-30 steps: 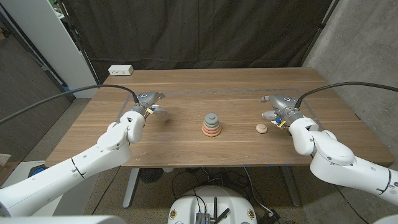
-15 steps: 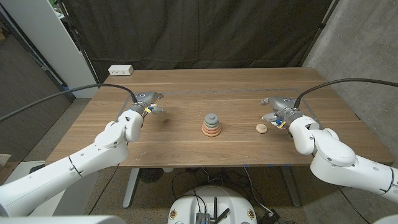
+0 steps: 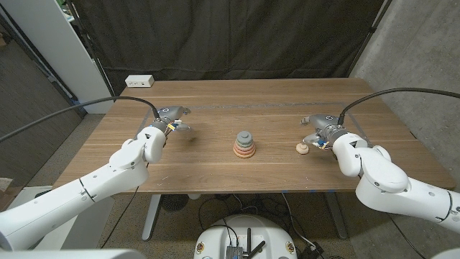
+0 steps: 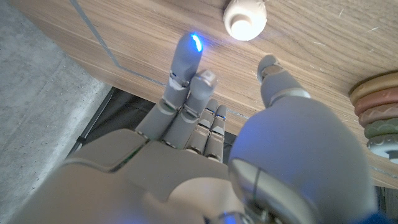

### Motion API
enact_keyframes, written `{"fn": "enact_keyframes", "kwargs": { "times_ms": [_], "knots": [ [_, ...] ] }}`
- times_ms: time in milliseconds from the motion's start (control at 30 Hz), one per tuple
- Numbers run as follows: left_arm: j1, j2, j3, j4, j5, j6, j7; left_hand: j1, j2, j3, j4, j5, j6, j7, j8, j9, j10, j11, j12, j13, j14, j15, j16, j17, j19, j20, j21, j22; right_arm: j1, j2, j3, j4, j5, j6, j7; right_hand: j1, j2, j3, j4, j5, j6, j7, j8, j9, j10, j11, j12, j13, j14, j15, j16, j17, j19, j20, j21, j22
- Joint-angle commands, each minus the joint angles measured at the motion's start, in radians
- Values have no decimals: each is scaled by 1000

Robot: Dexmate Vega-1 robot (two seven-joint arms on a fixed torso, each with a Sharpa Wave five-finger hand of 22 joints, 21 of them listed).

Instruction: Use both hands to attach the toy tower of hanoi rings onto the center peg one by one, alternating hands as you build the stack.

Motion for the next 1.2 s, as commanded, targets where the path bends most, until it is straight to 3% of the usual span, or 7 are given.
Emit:
{"fn": "enact_keyframes", "kwargs": {
  "times_ms": [33,400,567,900,1067,1200],
  "knots": [
    [-5,1,8,2,2,-3,-5,-7,-2,5,-5,1,-2,1,-1,-1,-4,1,2,0,3,-59,-4,5,8,-97,-1,4,57,18,-66,30,-55,2,83,12,-4,-10,3,-2,-4,1,3,-1,-3,1,10,1,-2,-13,-3,-4,-3,-22,-2,2],
    [-2,5,12,-8,10,3,-15,-11,1,8,-6,2,-5,4,-1,-1,-12,7,1,-4,-5,-59,-9,6,2,-97,-5,4,62,48,-71,63,-77,15,121,25,-7,-21,1,-4,0,-1,9,-1,2,-1,14,0,5,-13,0,-6,-1,-22,0,3],
    [5,6,10,-13,11,5,-11,-11,1,10,-9,2,-9,9,-2,-1,-14,8,1,-7,-6,-59,-9,10,0,-97,-4,5,39,57,-28,70,-12,26,105,29,-7,-24,2,-5,2,0,10,-2,4,-3,15,0,8,-13,2,-5,0,-22,1,4],
    [16,11,6,-28,14,14,-12,-17,4,12,-8,1,-12,8,-2,-1,-14,10,2,-11,-8,-59,-10,13,-1,-96,-4,6,77,70,-80,91,-56,-8,127,43,0,-48,9,-6,16,-5,19,-3,26,-7,24,0,19,-12,-2,-16,6,-22,5,4],
    [20,14,5,-31,13,18,-14,-17,4,13,-9,2,-14,8,-3,-1,-12,10,3,-13,-8,-59,-10,14,-2,-97,-5,6,57,80,-70,112,-41,20,80,50,14,-53,12,-4,61,-20,36,-4,72,-16,38,2,49,-13,18,4,18,-22,10,4],
    [20,17,6,-32,13,14,-17,-18,5,13,-9,2,-14,11,-2,-1,-11,8,4,-14,-8,-59,-11,14,-1,-97,-4,6,70,85,-87,128,-52,20,94,59,16,-53,10,-3,67,-22,38,-4,84,-17,41,6,54,-13,21,11,24,-22,13,4]
  ]
}}
